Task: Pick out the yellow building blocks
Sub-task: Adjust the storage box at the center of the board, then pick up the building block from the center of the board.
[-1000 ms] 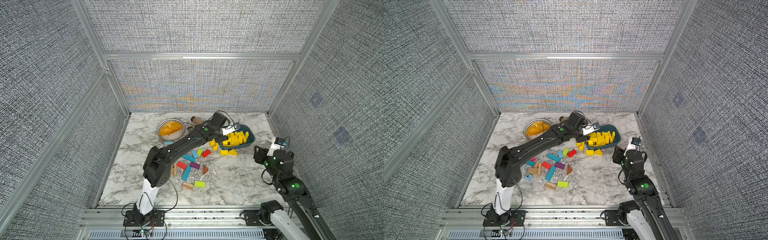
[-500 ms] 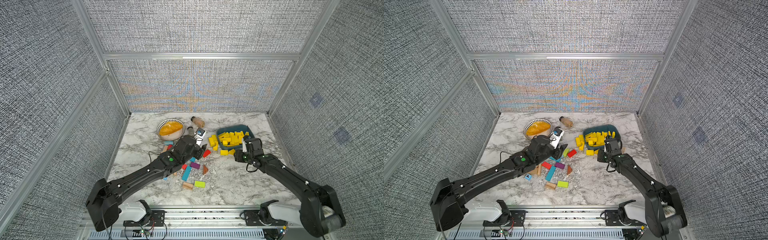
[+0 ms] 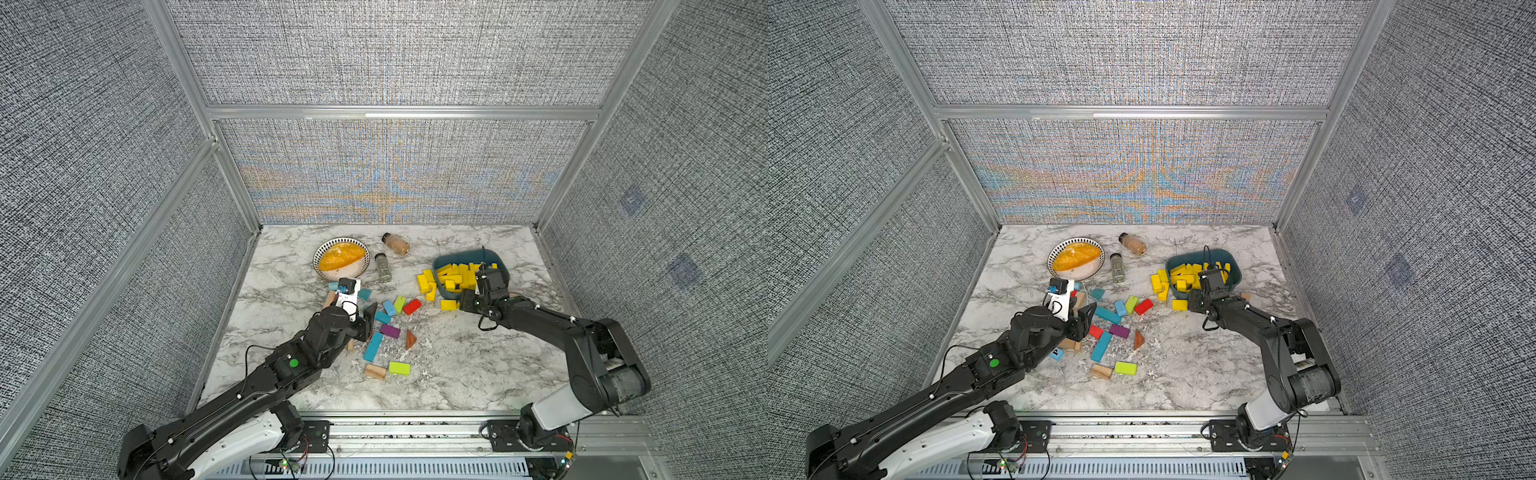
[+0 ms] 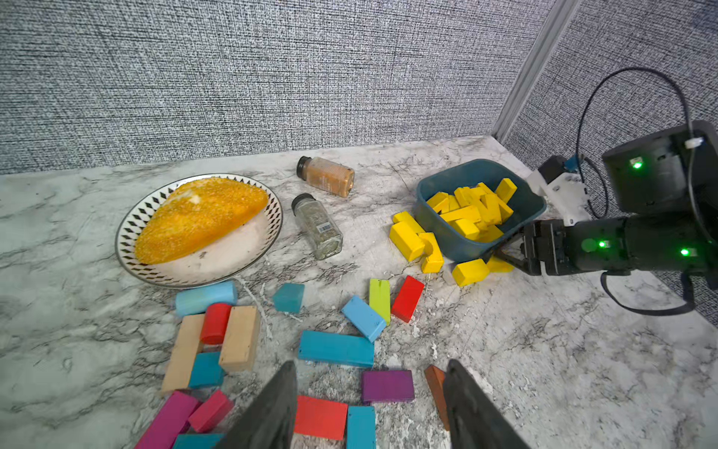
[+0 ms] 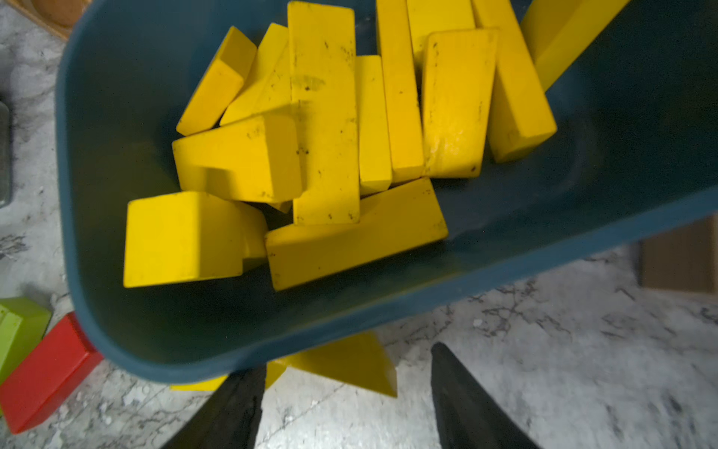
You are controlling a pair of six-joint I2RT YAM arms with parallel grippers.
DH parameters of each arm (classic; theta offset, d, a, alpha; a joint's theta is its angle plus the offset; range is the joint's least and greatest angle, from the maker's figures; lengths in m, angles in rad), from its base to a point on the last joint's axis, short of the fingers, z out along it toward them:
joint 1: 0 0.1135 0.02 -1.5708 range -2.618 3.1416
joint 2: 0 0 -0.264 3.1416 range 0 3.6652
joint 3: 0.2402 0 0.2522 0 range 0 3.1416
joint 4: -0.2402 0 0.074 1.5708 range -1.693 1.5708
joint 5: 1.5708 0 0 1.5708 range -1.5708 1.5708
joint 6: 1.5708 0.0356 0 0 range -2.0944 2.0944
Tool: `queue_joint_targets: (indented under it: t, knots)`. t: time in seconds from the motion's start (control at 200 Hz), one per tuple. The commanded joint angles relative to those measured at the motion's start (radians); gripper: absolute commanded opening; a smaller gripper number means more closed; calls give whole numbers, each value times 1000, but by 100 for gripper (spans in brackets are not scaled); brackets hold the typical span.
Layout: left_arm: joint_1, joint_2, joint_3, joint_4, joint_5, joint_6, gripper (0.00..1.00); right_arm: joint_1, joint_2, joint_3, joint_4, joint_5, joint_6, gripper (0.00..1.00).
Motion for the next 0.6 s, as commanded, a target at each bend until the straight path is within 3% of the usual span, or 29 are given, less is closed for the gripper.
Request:
queue_joint_targets:
  t: [0.0,0.255,0.596]
  knots:
    - [-1,0,-45,31,-71,-37,61,0,28,48,16,32,15,69]
    - [-1,33,-93,106,-102,-34,61,2,55,60,-10,35,14,69]
    - [-1,132,-45,153,-88,-1,61,39,61,49,-34,61,35,68]
